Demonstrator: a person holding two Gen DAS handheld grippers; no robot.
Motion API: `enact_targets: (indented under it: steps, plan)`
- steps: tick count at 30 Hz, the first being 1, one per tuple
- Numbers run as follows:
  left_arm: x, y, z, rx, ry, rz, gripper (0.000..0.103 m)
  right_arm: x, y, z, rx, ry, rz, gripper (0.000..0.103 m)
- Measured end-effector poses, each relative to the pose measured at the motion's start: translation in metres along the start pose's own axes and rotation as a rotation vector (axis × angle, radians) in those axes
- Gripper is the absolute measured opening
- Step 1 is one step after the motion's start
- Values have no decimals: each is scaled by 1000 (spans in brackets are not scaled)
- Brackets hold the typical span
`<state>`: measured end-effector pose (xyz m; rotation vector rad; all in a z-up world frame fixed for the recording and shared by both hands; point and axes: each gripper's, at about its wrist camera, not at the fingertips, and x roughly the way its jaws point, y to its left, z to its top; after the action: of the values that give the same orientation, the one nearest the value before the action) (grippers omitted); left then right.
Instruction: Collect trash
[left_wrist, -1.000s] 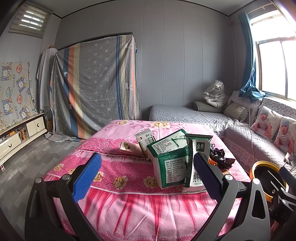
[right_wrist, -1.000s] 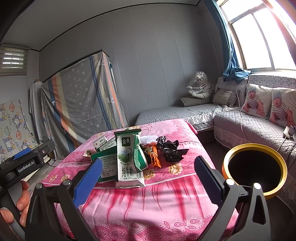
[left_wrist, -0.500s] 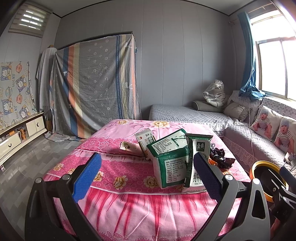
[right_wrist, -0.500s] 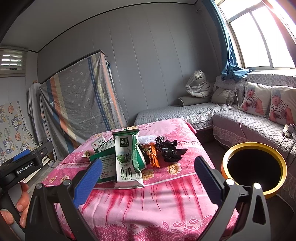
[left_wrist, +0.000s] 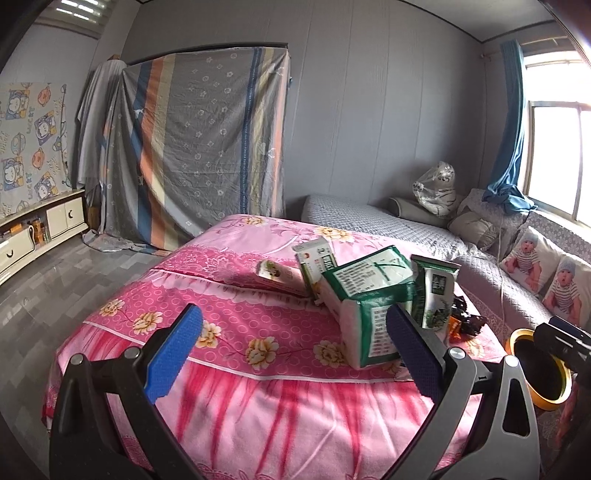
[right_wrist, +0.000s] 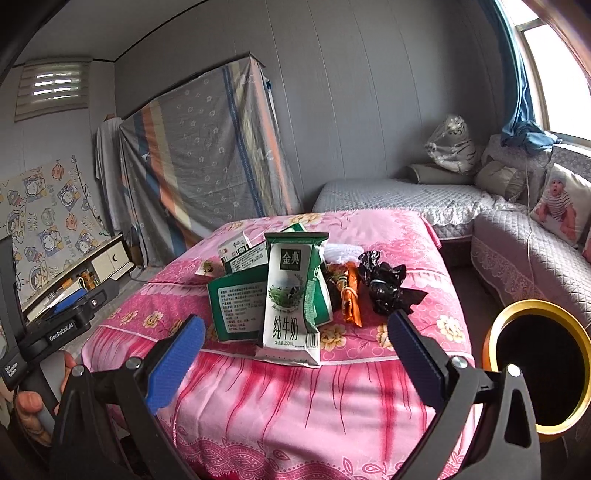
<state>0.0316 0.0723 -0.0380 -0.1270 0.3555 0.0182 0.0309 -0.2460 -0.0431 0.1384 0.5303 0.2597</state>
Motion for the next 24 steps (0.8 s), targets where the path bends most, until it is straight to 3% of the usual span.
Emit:
enact_targets:
  steps: [5,10,15,17,19,22,24]
  plan:
    - [-2,25,-9,-18,-116,73,95,49,7,19,-61,121,38,96]
    - [24,41,-7,-43,33,83,95,94,32,40,-124,137,-17,96]
    - [32,32,-12,107,58,150,95,142,31,53,-68,182,-113,96]
    - [32,34,-12,96,69,114,95,153,31,56,-67,190,-132,96]
    - [31,39,-11,95,59,21,95,161,27,58,-52,188,-148,96]
    - [33,38,-12,151,-2,-9,95,172,19,62,-18,205,-136,95]
    - [36,33,-13,209,-53,1,95,176,15,62,4,208,-125,90]
